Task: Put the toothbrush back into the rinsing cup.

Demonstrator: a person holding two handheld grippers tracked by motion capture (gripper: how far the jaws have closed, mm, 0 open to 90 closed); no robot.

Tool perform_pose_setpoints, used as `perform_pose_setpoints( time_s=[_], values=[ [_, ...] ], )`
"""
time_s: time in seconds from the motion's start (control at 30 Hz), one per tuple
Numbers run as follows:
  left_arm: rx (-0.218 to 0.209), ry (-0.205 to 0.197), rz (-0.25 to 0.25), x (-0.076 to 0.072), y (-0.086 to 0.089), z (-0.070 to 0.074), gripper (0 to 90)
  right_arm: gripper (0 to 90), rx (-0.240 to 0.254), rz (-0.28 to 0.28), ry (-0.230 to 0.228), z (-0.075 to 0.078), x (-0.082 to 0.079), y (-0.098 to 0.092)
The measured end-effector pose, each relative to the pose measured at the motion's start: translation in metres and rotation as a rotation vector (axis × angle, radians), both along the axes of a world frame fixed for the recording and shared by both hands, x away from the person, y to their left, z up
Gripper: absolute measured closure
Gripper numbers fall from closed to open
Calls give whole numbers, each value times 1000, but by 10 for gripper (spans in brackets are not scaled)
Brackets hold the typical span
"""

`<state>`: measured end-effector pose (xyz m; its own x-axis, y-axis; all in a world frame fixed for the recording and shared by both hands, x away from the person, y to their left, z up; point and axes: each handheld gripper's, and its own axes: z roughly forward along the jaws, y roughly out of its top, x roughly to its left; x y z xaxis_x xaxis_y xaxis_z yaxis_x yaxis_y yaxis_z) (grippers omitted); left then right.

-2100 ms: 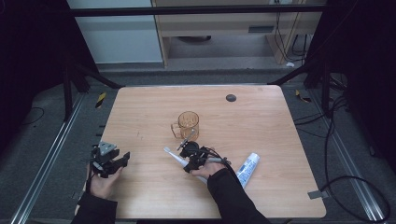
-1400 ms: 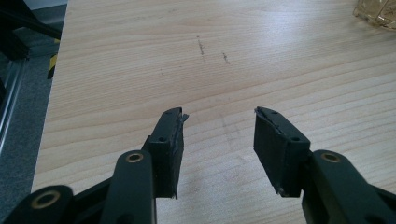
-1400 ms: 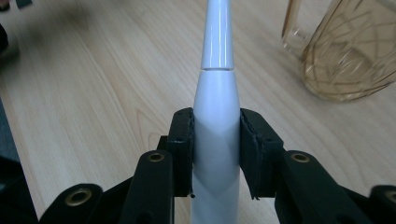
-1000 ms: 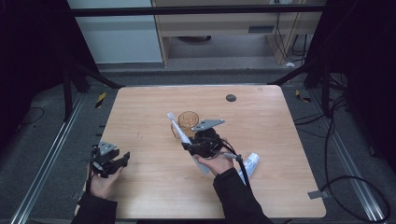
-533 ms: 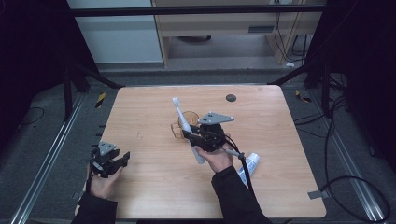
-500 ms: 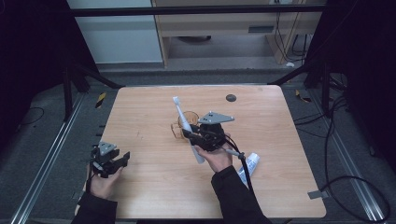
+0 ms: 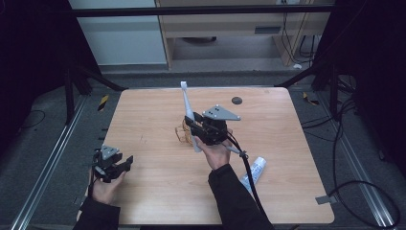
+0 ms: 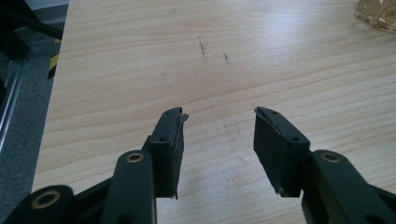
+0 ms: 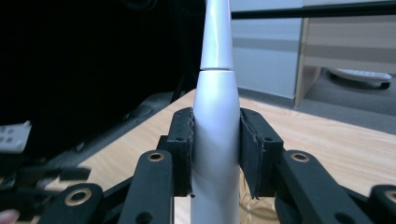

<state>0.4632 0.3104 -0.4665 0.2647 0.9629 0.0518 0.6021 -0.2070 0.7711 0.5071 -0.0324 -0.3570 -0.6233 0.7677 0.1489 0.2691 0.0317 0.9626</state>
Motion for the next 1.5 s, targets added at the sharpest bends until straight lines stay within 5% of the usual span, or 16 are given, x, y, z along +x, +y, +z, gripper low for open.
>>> perform_pose_setpoints(
  time_s=[0.67,1.1,1.5],
  values=[
    [-2,3,1,1,1,-1,520,670,59,-180,-103,-3,33,18],
    [0,4,0,1,1,-1,520,670,83,-229,-127,-10,55,31],
    [-3,4,-1,1,1,-2,520,669,55,-259,-150,-22,71,38]
  ],
)
